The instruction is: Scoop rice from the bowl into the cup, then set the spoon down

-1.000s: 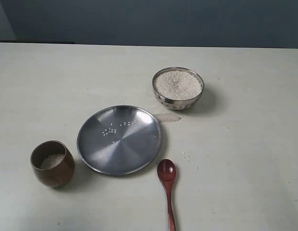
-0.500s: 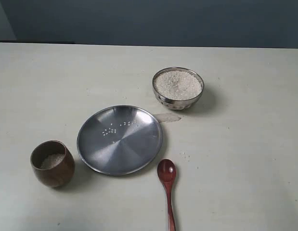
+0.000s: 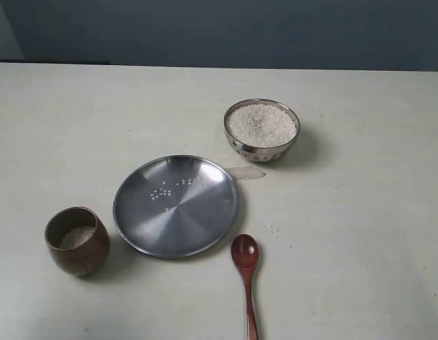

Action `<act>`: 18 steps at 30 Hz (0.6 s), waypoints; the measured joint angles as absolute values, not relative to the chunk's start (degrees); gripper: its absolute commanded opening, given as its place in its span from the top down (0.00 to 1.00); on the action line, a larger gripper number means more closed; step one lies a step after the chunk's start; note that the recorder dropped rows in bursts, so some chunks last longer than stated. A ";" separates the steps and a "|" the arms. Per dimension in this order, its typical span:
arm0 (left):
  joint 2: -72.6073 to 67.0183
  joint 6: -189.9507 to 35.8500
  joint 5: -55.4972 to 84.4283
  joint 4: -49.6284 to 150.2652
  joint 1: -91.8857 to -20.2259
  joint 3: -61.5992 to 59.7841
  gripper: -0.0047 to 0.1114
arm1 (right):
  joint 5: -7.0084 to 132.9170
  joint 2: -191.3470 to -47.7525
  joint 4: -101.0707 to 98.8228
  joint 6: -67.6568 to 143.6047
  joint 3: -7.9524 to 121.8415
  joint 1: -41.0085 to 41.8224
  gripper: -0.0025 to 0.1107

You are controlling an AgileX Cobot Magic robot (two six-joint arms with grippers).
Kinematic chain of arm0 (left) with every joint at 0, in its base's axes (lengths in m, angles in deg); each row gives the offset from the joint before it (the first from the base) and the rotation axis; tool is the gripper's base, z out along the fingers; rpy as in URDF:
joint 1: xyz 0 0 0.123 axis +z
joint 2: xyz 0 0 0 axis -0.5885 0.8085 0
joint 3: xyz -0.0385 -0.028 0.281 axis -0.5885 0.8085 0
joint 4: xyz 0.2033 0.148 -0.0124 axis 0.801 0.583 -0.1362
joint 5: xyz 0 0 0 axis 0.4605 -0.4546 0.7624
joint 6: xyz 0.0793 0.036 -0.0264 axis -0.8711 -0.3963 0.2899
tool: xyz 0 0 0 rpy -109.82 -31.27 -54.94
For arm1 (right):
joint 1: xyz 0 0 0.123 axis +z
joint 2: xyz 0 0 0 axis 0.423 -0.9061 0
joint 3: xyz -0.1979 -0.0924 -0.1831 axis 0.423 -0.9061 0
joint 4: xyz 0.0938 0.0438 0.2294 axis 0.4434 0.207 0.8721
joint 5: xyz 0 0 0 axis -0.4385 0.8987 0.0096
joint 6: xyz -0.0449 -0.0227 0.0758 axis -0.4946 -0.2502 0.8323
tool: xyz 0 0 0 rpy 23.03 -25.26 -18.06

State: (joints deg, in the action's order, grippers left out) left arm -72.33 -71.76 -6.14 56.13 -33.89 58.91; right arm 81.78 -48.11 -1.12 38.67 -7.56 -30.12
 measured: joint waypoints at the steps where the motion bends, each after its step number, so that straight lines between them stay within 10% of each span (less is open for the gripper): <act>1: -72.33 -71.76 -6.14 56.93 -33.89 58.91 0.96 | 81.78 -48.11 -1.12 38.67 -7.56 -30.12 0.98; 18: -72.33 -71.76 4.23 63.74 -33.89 58.91 0.96 | 81.78 -48.11 -1.12 38.67 -7.56 -30.12 0.98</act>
State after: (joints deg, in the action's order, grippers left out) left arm -72.33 -71.76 4.23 63.74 -33.89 58.91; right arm 81.78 -48.11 -1.12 38.67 -7.56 -30.12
